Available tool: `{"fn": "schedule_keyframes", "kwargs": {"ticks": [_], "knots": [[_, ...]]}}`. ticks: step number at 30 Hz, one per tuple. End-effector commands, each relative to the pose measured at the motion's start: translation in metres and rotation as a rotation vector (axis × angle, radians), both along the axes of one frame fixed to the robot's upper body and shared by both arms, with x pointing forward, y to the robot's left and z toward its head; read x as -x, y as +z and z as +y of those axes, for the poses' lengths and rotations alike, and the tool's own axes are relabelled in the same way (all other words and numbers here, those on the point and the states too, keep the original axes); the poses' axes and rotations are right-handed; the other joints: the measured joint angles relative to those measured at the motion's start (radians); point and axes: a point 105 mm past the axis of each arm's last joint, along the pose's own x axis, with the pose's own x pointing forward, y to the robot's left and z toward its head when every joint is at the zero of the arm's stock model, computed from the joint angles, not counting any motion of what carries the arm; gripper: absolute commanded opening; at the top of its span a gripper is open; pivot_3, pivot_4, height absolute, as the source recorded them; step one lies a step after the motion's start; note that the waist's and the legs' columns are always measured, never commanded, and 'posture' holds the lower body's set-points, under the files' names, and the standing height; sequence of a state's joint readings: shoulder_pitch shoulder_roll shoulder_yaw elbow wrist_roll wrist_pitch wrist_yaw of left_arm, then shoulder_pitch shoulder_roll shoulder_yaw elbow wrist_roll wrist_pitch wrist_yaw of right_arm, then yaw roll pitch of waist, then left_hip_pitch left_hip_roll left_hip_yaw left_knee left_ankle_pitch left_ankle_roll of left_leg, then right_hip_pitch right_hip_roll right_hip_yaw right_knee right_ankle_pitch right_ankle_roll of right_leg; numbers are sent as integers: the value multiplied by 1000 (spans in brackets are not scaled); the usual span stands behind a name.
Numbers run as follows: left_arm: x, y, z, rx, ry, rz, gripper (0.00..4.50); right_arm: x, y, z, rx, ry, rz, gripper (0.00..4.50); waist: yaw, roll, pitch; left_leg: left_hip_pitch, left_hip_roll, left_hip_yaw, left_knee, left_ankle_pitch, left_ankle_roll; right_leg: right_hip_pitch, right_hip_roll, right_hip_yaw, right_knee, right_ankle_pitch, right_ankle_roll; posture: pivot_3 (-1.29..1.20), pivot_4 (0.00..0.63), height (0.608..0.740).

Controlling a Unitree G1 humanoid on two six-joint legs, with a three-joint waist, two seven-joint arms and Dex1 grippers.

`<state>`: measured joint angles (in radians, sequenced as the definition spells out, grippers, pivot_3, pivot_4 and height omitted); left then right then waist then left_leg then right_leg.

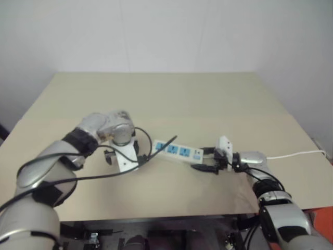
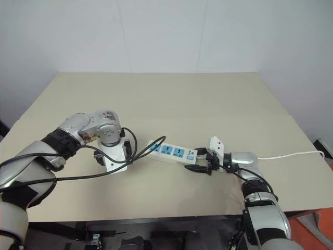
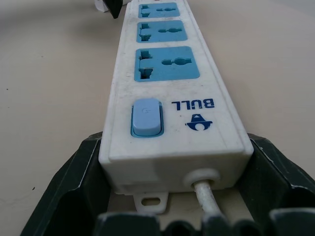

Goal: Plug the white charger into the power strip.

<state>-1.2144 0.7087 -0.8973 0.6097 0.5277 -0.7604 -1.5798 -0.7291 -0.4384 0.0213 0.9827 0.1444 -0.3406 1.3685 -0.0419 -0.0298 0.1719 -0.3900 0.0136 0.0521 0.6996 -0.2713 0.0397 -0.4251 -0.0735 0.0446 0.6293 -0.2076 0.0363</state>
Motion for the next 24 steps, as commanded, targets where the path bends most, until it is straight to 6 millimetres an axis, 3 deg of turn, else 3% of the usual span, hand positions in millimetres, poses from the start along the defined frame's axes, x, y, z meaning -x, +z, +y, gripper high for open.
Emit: {"fn": "schedule_keyframes", "kwargs": {"ticks": [1,11,16,19,24], "knots": [[-1,0,3,5,16,-1,3983,2,-8,-4,33,-7,31,3403,0,0,0,0,0,0,0,0,0,0,0,0,0,0,0,0,150,740],[-5,-5,6,-1,14,-13,1017,1,-7,-5,43,-6,27,3403,0,0,0,0,0,0,0,0,0,0,0,0,0,0,0,0,150,740],[-4,-3,3,30,25,-17,1019,1,-7,-5,44,-5,27,3403,0,0,0,1,0,0,0,0,0,1,0,0,1,0,0,0,150,740],[-5,9,-12,152,49,-35,1019,2,-7,-5,46,0,25,3403,0,0,0,1,0,0,0,0,0,1,0,0,1,0,0,0,150,740],[3,69,-48,582,132,21,1019,3,-4,-5,41,18,17,3403,0,0,0,0,1,-4,0,0,0,0,-1,0,1,0,0,0,150,740]]}}
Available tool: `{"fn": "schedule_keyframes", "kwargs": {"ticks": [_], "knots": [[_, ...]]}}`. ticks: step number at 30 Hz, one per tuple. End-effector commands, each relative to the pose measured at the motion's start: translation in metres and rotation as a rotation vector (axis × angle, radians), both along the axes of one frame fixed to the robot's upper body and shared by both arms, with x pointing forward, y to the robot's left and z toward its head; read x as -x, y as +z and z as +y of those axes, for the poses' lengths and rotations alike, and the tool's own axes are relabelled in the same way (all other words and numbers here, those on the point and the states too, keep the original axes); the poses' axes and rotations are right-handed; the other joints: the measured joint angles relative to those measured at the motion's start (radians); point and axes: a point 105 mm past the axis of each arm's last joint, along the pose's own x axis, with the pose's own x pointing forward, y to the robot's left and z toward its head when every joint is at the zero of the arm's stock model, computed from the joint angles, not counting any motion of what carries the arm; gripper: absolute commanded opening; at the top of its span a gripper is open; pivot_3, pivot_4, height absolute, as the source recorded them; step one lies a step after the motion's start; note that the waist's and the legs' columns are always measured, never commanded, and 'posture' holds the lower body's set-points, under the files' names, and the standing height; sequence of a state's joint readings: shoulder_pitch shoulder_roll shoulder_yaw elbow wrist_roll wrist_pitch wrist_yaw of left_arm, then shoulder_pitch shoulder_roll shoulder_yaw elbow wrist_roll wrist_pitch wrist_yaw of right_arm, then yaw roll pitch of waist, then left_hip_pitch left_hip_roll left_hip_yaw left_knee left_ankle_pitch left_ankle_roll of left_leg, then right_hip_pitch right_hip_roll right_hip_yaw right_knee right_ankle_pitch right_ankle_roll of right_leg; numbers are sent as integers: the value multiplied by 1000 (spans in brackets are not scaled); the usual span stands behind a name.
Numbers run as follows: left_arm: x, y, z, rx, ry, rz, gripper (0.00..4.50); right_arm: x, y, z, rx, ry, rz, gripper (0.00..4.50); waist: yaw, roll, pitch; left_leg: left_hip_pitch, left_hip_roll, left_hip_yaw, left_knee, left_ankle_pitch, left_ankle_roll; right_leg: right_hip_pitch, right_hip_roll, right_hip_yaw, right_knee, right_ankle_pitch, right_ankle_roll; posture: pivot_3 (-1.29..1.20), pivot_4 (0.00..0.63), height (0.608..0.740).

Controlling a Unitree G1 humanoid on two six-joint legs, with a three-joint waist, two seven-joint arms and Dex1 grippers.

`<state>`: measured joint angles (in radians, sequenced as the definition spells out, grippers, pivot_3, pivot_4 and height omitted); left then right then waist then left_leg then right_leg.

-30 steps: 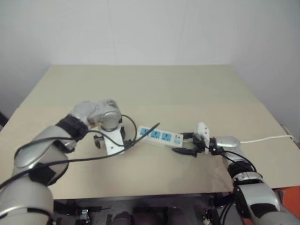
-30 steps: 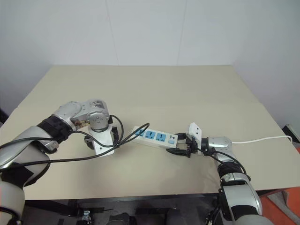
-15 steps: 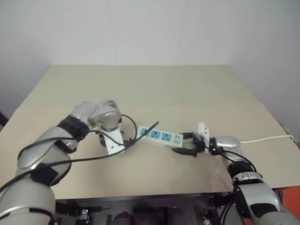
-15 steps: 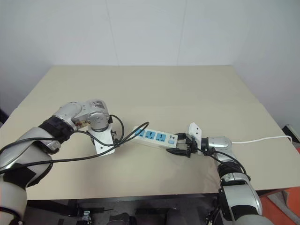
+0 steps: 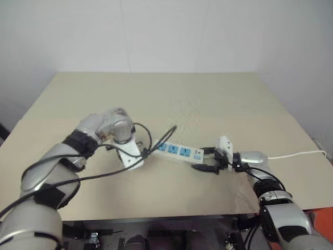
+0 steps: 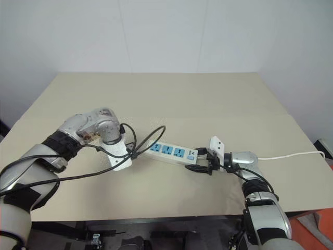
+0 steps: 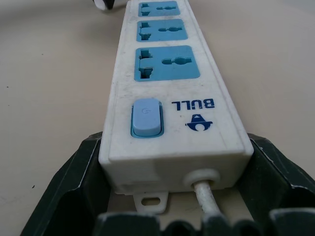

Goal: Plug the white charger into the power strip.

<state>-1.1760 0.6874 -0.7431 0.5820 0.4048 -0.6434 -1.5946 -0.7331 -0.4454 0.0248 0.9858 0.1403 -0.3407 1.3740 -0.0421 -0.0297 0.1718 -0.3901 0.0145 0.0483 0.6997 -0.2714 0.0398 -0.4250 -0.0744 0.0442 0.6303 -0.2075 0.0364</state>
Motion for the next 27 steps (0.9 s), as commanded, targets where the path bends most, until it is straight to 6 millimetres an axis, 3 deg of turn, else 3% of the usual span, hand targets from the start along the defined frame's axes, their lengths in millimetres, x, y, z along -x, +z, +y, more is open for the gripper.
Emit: {"fn": "schedule_keyframes", "kwargs": {"ticks": [1,5,8,12,15,21,27], "knots": [[8,67,-33,433,46,32,1019,3,-3,-3,30,19,13,3403,0,0,0,0,0,0,0,0,0,0,0,0,0,0,0,0,150,740],[17,112,-41,894,198,265,1019,4,3,2,28,65,-11,3403,-2,0,0,0,0,-2,0,0,0,0,0,0,0,0,0,0,150,740],[23,124,-38,1138,275,457,1019,7,6,10,31,125,-20,3403,-7,0,0,1,0,-2,0,0,0,0,0,0,1,0,0,0,150,740],[26,109,-37,1313,439,672,1019,17,7,21,37,242,-17,3403,-9,1,0,2,0,-3,0,0,0,0,0,0,1,0,0,0,150,740],[44,96,-39,1352,452,857,1019,23,5,29,34,297,-6,3403,-12,1,0,1,0,-3,0,0,0,0,0,0,4,0,0,0,150,740],[45,52,-52,1316,498,792,1019,27,-3,39,34,310,-11,3403,-3,1,0,2,0,-4,0,1,-1,1,-1,-1,1,0,0,0,150,740],[34,32,-64,1275,516,760,1019,30,-11,41,38,305,1,3403,-5,1,0,3,-1,-3,-1,1,-2,2,0,0,1,0,-1,0,150,740]]}}
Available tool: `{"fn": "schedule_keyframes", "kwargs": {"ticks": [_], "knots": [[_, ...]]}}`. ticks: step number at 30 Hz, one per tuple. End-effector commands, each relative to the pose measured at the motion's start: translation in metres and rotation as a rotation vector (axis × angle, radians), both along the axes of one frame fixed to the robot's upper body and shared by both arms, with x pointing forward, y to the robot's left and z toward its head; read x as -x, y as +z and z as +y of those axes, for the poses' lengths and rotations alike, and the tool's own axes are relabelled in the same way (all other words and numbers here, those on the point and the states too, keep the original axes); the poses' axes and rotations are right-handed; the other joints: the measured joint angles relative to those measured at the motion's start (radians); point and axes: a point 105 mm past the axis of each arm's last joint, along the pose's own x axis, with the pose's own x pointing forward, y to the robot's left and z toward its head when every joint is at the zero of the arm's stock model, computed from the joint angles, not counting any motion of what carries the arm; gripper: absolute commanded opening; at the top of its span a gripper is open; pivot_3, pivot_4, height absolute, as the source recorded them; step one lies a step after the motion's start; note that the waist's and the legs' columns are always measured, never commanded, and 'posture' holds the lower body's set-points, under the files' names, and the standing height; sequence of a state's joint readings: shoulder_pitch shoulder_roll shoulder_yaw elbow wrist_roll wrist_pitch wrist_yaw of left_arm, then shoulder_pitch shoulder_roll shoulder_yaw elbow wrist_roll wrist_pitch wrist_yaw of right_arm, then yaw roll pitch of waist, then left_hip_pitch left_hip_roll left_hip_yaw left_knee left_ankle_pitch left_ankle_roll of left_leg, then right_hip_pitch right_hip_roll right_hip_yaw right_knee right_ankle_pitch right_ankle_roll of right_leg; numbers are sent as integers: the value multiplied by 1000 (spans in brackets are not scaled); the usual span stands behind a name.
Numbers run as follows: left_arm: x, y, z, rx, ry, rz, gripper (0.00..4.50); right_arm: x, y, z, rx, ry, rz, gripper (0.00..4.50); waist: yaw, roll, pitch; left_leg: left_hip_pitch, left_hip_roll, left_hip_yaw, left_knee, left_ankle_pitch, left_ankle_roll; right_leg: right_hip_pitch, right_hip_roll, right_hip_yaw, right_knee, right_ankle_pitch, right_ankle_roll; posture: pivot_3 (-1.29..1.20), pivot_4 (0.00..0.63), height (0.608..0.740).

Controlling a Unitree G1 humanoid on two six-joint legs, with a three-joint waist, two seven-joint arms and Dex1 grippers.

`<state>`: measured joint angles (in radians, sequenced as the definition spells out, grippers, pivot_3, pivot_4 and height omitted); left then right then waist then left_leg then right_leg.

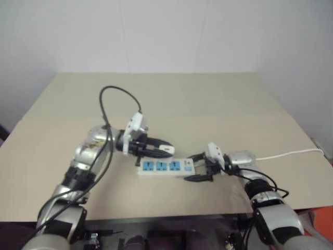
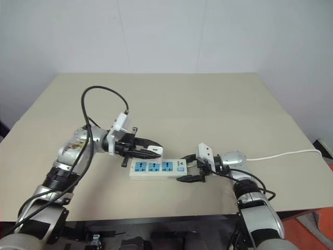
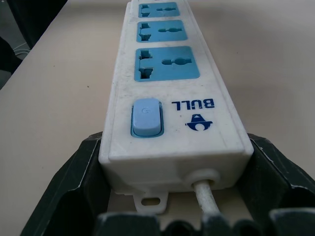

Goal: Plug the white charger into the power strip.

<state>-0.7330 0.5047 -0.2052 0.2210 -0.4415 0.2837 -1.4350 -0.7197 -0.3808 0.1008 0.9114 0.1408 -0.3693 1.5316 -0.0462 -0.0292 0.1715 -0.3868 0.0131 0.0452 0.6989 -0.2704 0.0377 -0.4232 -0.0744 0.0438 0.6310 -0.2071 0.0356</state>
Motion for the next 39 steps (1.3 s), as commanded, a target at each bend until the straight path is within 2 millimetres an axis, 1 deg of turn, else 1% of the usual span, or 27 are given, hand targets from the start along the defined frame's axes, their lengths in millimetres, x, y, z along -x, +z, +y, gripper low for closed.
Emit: {"fn": "schedule_keyframes", "kwargs": {"ticks": [1,5,10,16,19,24,28,31,33,39], "knots": [[-9,0,-6,-7,9,-46,1019,6,-8,4,13,27,2,3403,-1,0,0,0,0,0,0,0,0,0,0,0,0,0,0,0,150,740],[-16,8,-8,93,23,31,1019,8,-12,4,23,24,7,3403,0,0,0,0,0,0,0,0,0,0,0,0,0,0,0,0,150,740],[-16,-8,-9,42,16,48,1019,10,-18,3,38,17,11,3403,0,0,0,1,0,0,-1,0,0,0,0,0,-1,0,0,0,150,740],[-6,-18,-8,41,-46,106,1019,11,-23,5,40,8,14,3403,-2,-1,-1,2,1,0,-1,0,0,2,0,0,-1,0,0,0,150,740],[-10,-25,-10,38,-14,119,1019,12,-25,7,41,9,15,3403,-2,-1,-2,3,1,0,-1,0,0,2,0,0,0,0,0,0,150,740],[-13,-29,-10,55,1,150,1019,11,-25,8,40,8,14,3403,-4,-2,-3,3,1,0,-1,0,0,2,1,0,0,0,0,0,150,740],[-17,-38,-13,28,14,142,1019,11,-24,8,39,6,11,3403,-3,-2,-4,3,1,0,-1,0,0,2,1,0,0,0,0,0,150,740],[-19,-38,-16,31,10,146,1019,11,-25,9,40,6,12,3403,-3,-2,-5,5,1,0,-1,0,0,4,1,0,0,0,0,0,150,740],[-20,-39,-17,34,7,150,1019,11,-25,9,41,6,11,3403,-3,-2,-5,5,1,0,-1,0,0,4,1,0,0,0,0,0,150,740],[-19,-48,-21,-1,-9,163,1019,11,-26,9,42,4,5,3403,-5,-3,-5,5,1,0,-2,0,0,4,1,1,-1,0,0,0,150,740]]}}
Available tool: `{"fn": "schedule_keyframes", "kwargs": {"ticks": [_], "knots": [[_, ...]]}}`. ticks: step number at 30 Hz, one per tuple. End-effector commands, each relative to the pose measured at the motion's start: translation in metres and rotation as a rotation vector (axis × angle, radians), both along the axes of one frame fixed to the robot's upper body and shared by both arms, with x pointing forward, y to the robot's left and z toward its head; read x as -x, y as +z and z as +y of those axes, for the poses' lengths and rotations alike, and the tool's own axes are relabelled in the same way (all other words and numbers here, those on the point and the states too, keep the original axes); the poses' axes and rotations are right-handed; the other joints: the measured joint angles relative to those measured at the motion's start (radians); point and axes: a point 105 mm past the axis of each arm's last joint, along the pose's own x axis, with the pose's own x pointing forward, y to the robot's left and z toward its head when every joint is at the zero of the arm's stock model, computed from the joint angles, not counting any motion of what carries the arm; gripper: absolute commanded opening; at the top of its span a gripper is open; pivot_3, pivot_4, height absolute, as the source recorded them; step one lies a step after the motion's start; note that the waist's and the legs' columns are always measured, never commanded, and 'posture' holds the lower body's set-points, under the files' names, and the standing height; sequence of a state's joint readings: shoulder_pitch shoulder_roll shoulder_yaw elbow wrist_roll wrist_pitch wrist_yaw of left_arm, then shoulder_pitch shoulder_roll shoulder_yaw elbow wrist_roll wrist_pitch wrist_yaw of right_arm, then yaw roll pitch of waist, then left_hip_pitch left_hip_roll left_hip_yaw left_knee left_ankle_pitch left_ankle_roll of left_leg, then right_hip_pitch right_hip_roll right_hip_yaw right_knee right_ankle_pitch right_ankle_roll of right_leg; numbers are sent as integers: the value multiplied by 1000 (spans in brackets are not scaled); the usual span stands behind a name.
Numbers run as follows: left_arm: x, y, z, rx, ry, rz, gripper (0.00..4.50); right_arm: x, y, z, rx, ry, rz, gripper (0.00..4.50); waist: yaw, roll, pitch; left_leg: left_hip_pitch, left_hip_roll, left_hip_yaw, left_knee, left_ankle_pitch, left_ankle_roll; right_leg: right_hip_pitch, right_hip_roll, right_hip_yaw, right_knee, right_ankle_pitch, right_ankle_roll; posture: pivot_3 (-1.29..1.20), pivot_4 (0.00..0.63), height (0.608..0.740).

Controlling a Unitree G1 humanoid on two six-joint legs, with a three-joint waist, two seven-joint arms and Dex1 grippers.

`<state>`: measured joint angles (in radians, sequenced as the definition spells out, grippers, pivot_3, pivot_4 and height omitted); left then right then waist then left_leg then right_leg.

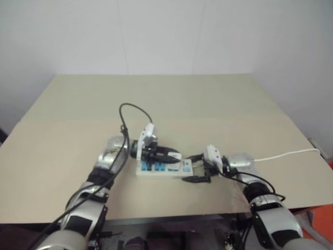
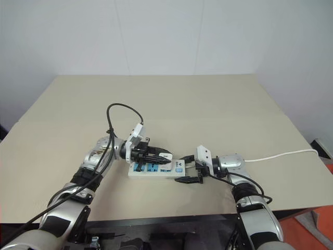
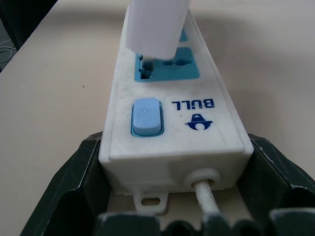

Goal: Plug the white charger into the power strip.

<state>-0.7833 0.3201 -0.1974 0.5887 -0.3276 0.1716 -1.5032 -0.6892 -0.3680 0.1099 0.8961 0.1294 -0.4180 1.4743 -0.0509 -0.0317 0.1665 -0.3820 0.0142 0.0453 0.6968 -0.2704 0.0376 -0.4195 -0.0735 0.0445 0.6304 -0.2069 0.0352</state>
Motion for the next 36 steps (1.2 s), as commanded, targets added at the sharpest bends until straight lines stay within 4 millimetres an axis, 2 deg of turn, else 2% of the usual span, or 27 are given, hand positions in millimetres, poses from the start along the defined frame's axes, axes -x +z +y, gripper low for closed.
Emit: {"fn": "schedule_keyframes", "kwargs": {"ticks": [1,9,19,22,24,35,36], "knots": [[0,-2,-1,-30,-9,-10,1019,10,-20,5,46,29,47,3403,0,0,-1,0,0,0,0,0,0,0,0,0,0,0,0,0,150,740],[9,-17,9,-61,-37,-81,1019,10,-18,3,41,25,45,3403,-1,0,-1,1,0,0,-1,0,0,0,0,0,0,0,0,0,150,740],[20,-60,23,-214,-21,-79,1019,11,-20,2,53,30,44,3403,-10,0,-12,2,1,0,-3,0,0,1,0,0,0,0,0,0,150,740],[18,-70,26,-243,13,-44,1019,11,-21,2,62,30,42,3403,-10,0,-15,6,1,0,-3,0,0,5,-1,0,-1,0,-1,0,150,740],[16,-77,27,-269,34,-58,1019,11,-21,1,60,27,43,3403,-10,0,-16,14,1,-1,-5,0,0,14,-1,0,-4,-1,-1,0,150,740],[12,-74,32,-226,67,21,1019,11,-22,1,63,22,44,3403,-5,0,-28,20,1,-1,-7,-1,0,20,-1,0,-4,-2,-1,0,150,740],[10,-72,31,-201,86,6,1369,11,-22,1,62,22,45,3403,-5,0,-28,20,1,-1,-7,-1,0,20,-1,0,-5,-2,-1,0,150,740]]}}
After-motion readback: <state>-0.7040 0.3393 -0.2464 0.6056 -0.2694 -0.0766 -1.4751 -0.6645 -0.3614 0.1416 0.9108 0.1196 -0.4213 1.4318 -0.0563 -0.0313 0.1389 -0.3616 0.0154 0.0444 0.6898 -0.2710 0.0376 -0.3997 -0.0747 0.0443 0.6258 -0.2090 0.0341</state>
